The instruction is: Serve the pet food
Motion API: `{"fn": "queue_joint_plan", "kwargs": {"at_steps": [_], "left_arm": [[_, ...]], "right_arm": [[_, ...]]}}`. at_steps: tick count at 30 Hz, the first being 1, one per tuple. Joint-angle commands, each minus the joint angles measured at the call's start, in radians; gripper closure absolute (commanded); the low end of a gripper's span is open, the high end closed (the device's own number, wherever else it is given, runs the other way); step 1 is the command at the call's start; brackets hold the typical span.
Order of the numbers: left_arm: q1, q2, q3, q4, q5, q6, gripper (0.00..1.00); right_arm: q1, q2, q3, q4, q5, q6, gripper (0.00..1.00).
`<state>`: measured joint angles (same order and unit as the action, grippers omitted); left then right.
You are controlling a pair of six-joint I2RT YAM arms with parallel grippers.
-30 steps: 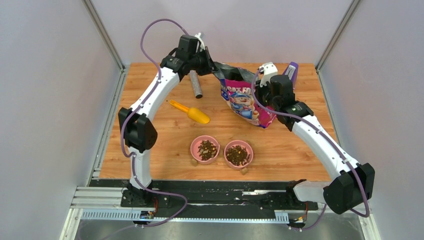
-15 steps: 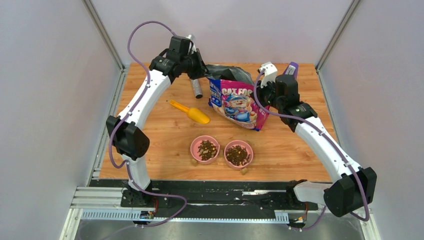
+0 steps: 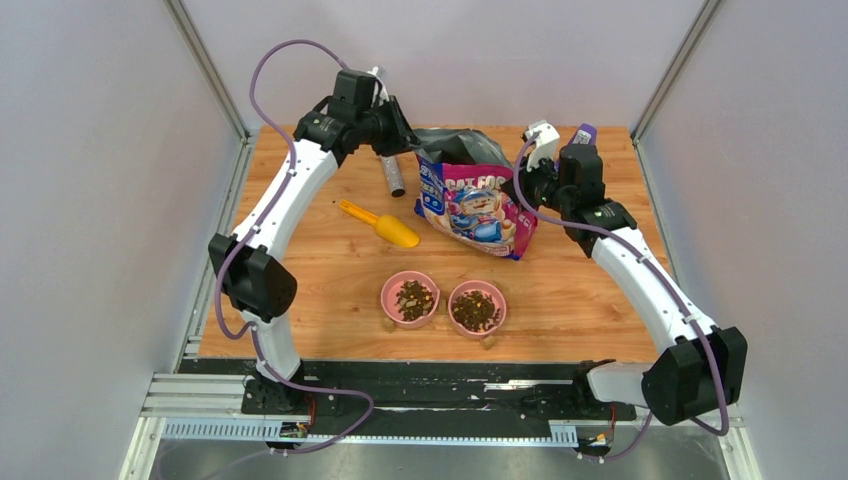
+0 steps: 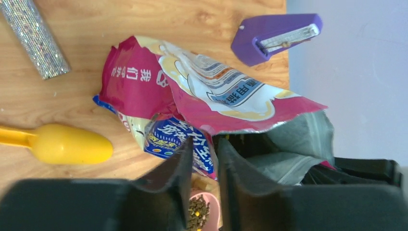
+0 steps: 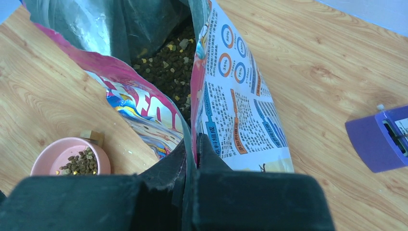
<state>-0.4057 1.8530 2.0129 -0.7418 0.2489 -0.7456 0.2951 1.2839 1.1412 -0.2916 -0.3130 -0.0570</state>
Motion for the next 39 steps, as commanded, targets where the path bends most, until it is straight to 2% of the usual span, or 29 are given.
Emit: {"fn": "queue_joint_plan", "kwargs": {"at_steps": [1,2,6,10,13,18,20,22,25,29,32,35,39], "left_arm": [[0.061,-0.082,0.014,0.140,0.085,0.064,0.55],[0.068,-0.074,0.019,0.152,0.099,0.074,0.48],[0.101,-0.084,0.009,0.205,0.176,0.182,0.33],[0.115,-0.132,-0.032,0.269,0.216,0.360,0.21],[0.127,-0.178,-0.092,0.314,0.283,0.556,0.16],[0.139,-0.225,-0.172,0.297,0.400,0.816,0.16],[0.140,-0.239,-0.215,0.296,0.444,0.963,0.17],[0.142,-0.255,-0.274,0.327,0.465,1.037,0.17],[0.162,-0.264,-0.330,0.384,0.517,1.073,0.17],[0.195,-0.237,-0.350,0.400,0.662,1.153,0.16],[0.209,-0.228,-0.408,0.493,0.746,1.211,0.16],[0.226,-0.185,-0.397,0.520,0.867,1.228,0.15],[0.234,-0.102,-0.354,0.537,0.955,1.252,0.15]], "right_arm": [[-0.020,0.015,0.042,0.135,-0.125,-0.023,1.00],[-0.019,0.024,0.048,0.129,-0.143,-0.025,1.00],[-0.021,0.044,0.065,0.110,-0.169,-0.036,1.00],[-0.030,0.052,0.076,0.100,-0.191,-0.038,1.00],[-0.043,0.059,0.094,0.072,-0.214,-0.038,1.00],[-0.060,0.056,0.166,-0.049,-0.285,-0.097,1.00],[-0.060,0.052,0.187,-0.092,-0.288,-0.123,1.00],[-0.063,0.046,0.201,-0.118,-0.288,-0.144,1.00],[-0.064,0.042,0.225,-0.157,-0.292,-0.173,1.00],[-0.065,0.038,0.243,-0.178,-0.292,-0.204,1.00],[-0.067,0.035,0.250,-0.188,-0.283,-0.222,1.00],[-0.071,0.023,0.255,-0.197,-0.281,-0.240,1.00],[-0.079,-0.003,0.258,-0.210,-0.316,-0.281,1.00]]}}
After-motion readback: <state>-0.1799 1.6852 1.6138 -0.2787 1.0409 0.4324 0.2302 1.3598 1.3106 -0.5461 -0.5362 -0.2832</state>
